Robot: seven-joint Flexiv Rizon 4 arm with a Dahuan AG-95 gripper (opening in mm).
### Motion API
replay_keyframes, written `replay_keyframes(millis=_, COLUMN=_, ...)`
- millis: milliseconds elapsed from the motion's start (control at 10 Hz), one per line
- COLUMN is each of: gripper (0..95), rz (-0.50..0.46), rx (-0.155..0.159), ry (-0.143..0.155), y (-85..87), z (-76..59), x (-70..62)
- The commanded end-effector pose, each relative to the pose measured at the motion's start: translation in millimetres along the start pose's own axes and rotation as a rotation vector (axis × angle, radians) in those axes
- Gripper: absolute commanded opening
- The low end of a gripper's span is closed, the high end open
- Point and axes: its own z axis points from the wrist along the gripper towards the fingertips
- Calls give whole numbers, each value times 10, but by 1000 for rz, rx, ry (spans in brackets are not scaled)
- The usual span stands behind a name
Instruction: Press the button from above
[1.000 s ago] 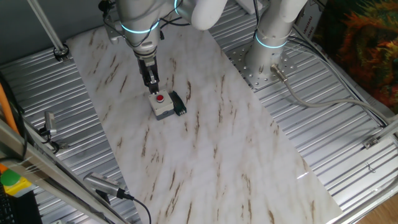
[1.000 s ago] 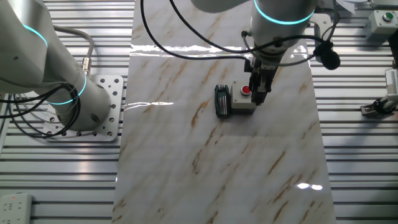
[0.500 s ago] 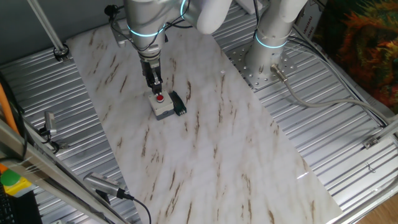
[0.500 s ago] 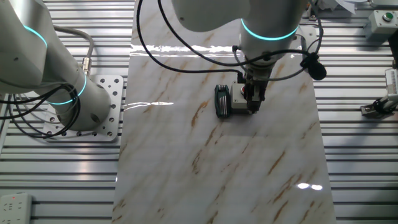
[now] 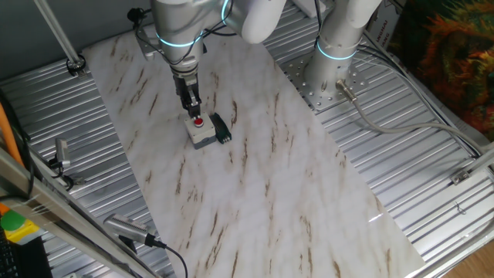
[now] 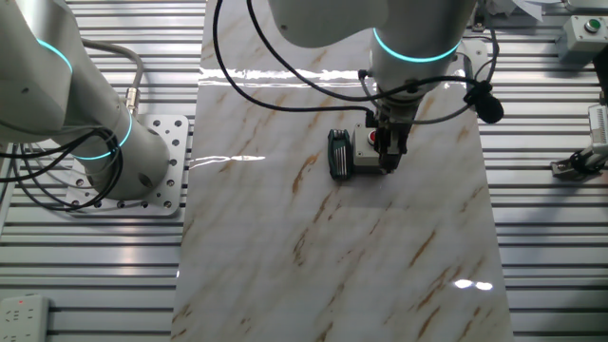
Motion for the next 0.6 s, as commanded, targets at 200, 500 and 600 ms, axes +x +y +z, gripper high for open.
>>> replay_keyframes(millis=200, gripper=570, rz=-21, rx=-2, ry=-1, y=-4, z=44, x=-7)
replay_keyframes(millis=500, gripper=570, rz=-26, rx=-17, ry=-6, y=16, z=64, x=-13)
replay_keyframes(millis=600, gripper=570, rz=-21, rx=-25, ry=-6, y=39, z=73, x=-17)
